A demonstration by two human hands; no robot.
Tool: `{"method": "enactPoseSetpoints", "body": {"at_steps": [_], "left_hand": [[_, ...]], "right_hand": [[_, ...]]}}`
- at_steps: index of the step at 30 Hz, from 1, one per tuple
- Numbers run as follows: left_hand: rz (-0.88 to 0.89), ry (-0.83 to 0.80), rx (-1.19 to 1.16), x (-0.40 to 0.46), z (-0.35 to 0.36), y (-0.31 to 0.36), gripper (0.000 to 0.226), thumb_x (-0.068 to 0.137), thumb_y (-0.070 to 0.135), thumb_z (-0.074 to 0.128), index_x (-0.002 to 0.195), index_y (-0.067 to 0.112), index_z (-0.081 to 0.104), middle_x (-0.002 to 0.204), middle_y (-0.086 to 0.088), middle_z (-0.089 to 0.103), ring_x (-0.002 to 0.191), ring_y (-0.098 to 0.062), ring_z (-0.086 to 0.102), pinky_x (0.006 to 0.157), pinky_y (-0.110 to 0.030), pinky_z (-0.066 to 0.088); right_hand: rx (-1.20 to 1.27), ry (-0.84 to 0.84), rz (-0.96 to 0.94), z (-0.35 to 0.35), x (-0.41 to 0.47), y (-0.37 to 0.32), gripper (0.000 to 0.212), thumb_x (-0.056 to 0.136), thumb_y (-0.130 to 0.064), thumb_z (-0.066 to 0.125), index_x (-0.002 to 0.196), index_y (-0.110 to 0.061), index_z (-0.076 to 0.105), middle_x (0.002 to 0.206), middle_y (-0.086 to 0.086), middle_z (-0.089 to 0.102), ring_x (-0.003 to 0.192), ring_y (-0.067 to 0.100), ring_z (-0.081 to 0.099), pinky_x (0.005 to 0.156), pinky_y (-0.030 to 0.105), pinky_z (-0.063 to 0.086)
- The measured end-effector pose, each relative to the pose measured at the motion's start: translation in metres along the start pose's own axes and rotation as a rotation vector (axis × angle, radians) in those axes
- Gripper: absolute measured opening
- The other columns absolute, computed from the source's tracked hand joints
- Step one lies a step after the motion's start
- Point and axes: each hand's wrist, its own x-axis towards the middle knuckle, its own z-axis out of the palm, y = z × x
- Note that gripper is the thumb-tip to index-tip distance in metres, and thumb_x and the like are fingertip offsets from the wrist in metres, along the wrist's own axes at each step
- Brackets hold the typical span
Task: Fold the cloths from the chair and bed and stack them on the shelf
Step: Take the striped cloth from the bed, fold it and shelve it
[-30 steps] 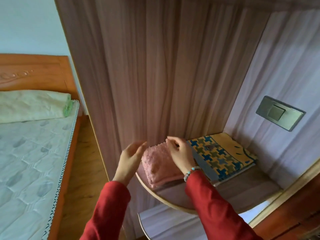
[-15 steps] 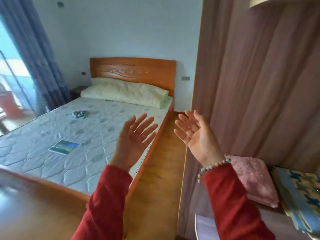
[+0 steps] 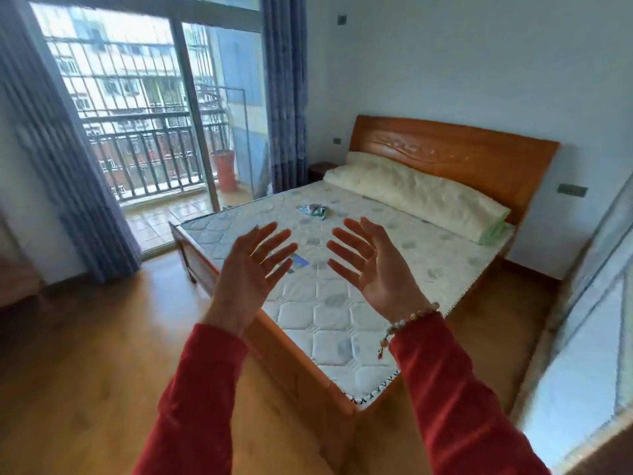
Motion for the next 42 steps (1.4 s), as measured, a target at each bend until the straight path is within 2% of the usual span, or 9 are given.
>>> {"method": "enactPoseSetpoints", "body": {"at_steps": [5, 9, 13, 17, 20, 27, 32, 37, 42], "left_hand": [[0.075, 0.109, 0.048, 0.023, -0.084, 0.045, 0.032, 0.099, 0.034, 0.045, 0.116, 0.017, 0.065, 0.118, -0.005, 0.071, 0.109, -0.024, 0.067, 0.102, -0.040, 0.046], [0.102, 0.208, 0.080, 0.031, -0.146, 0.070, 0.036, 0.096, 0.034, 0.050, 0.123, 0.014, 0.061, 0.127, -0.010, 0.066, 0.121, -0.031, 0.060, 0.111, -0.045, 0.039], [0.136, 0.349, 0.090, 0.035, -0.198, 0.082, 0.042, 0.095, 0.037, 0.053, 0.129, 0.015, 0.060, 0.124, -0.007, 0.069, 0.119, -0.029, 0.063, 0.102, -0.041, 0.049], [0.150, 0.436, 0.150, 0.052, -0.239, 0.091, 0.032, 0.099, 0.039, 0.046, 0.120, 0.022, 0.063, 0.120, -0.003, 0.070, 0.116, -0.025, 0.065, 0.099, -0.039, 0.049], [0.171, 0.495, 0.177, 0.080, -0.265, 0.103, 0.031, 0.100, 0.040, 0.044, 0.120, 0.024, 0.063, 0.122, -0.002, 0.070, 0.115, -0.023, 0.065, 0.100, -0.040, 0.048], [0.200, 0.542, 0.204, 0.180, -0.311, 0.142, 0.035, 0.101, 0.041, 0.041, 0.128, 0.026, 0.057, 0.125, 0.000, 0.069, 0.116, -0.022, 0.065, 0.101, -0.039, 0.048], [0.224, 0.582, 0.181, 0.240, -0.346, 0.156, 0.037, 0.100, 0.042, 0.042, 0.131, 0.027, 0.056, 0.127, 0.002, 0.068, 0.116, -0.021, 0.065, 0.100, -0.039, 0.048], [0.235, 0.650, 0.137, 0.283, -0.394, 0.170, 0.038, 0.099, 0.042, 0.044, 0.131, 0.025, 0.057, 0.125, 0.001, 0.069, 0.114, -0.021, 0.067, 0.097, -0.040, 0.049], [0.241, 0.696, 0.103, 0.331, -0.459, 0.193, 0.038, 0.098, 0.040, 0.046, 0.131, 0.024, 0.057, 0.124, 0.000, 0.069, 0.114, -0.022, 0.067, 0.099, -0.041, 0.048]], "right_hand": [[-0.048, -0.114, 0.051, 0.073, 0.061, 0.050, 0.030, 0.098, -0.039, 0.053, 0.116, -0.019, 0.066, 0.118, 0.003, 0.072, 0.108, 0.020, 0.070, 0.093, 0.040, 0.055], [-0.064, -0.180, 0.098, 0.114, 0.103, 0.089, 0.031, 0.098, -0.039, 0.052, 0.119, -0.019, 0.066, 0.119, 0.002, 0.072, 0.110, 0.021, 0.069, 0.095, 0.041, 0.054], [-0.060, -0.266, 0.184, 0.147, 0.142, 0.133, 0.034, 0.099, -0.039, 0.051, 0.122, -0.018, 0.065, 0.124, 0.004, 0.070, 0.116, 0.024, 0.066, 0.101, 0.043, 0.051], [-0.027, -0.356, 0.296, 0.189, 0.189, 0.175, 0.031, 0.098, -0.036, 0.052, 0.118, -0.016, 0.064, 0.126, 0.006, 0.068, 0.114, 0.025, 0.066, 0.102, 0.045, 0.049], [-0.047, -0.442, 0.325, 0.217, 0.234, 0.201, 0.029, 0.097, -0.037, 0.053, 0.114, -0.018, 0.066, 0.114, 0.002, 0.072, 0.105, 0.022, 0.069, 0.095, 0.043, 0.053], [-0.031, -0.519, 0.400, 0.264, 0.355, 0.238, 0.035, 0.094, -0.040, 0.059, 0.119, -0.017, 0.065, 0.117, 0.005, 0.071, 0.105, 0.023, 0.070, 0.085, 0.039, 0.053], [-0.054, -0.563, 0.429, 0.297, 0.429, 0.261, 0.035, 0.093, -0.039, 0.059, 0.120, -0.017, 0.064, 0.119, 0.006, 0.071, 0.110, 0.024, 0.069, 0.092, 0.042, 0.053], [-0.058, -0.615, 0.468, 0.333, 0.483, 0.290, 0.048, 0.084, -0.053, 0.065, 0.119, -0.021, 0.065, 0.125, 0.005, 0.068, 0.117, 0.025, 0.065, 0.097, 0.042, 0.052], [-0.099, -0.620, 0.513, 0.384, 0.544, 0.332, 0.030, 0.098, -0.036, 0.053, 0.120, -0.019, 0.064, 0.126, 0.007, 0.067, 0.119, 0.028, 0.063, 0.103, 0.046, 0.049]]}}
